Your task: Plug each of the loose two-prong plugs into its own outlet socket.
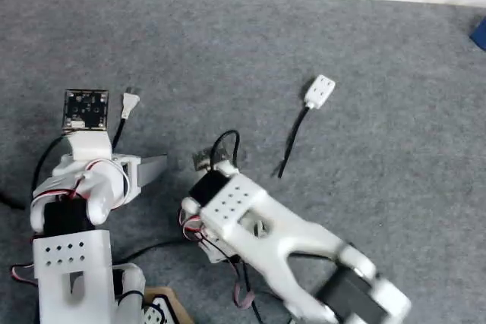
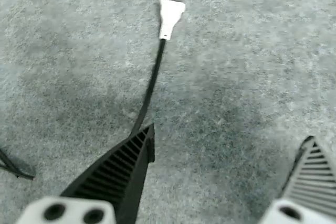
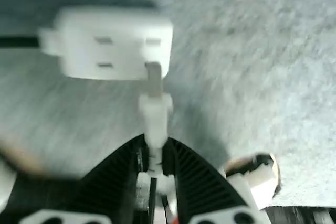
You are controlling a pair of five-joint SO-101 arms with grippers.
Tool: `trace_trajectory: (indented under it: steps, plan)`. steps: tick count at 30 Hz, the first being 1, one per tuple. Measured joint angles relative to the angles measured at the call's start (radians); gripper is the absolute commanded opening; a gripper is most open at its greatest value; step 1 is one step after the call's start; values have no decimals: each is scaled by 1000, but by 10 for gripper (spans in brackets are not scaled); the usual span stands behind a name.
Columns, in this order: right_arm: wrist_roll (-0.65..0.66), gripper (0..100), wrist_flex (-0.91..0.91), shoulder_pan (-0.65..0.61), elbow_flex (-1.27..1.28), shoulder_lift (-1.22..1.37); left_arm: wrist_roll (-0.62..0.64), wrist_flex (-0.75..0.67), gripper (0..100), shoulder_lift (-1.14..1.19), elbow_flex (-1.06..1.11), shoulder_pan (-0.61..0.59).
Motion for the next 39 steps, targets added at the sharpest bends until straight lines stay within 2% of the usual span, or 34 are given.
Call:
trace_trajectory:
  steps: [4,10,17,20,24,26,28,30,35,37,39]
  plan:
    - [5,5,-72,6,-3,20,0,0,411,0,0,-14]
    - [23,5,-75,15,2,23,0,0,411,0,0,-17]
    - [43,10,-80,121,2,-129,0,0,411,0,0,-17]
    - [127,50,-84,210,-17,-236,0,0,411,0,0,-17]
    - [327,146,-91,367,-117,-322,-2,0,411,0,0,-17]
    - [442,158,-91,445,-187,-325,-2,0,411,0,0,-17]
    - [497,159,-89,488,-269,-290,-2,0,411,0,0,-17]
    - [535,159,-87,493,-341,-213,-2,0,411,0,0,-17]
    - [755,159,-78,436,-388,49,-2,0,411,0,6,-17]
    - [781,159,-103,411,-388,74,-2,0,411,0,32,-17]
    - [752,159,-146,394,-361,64,-2,0,411,0,61,-17]
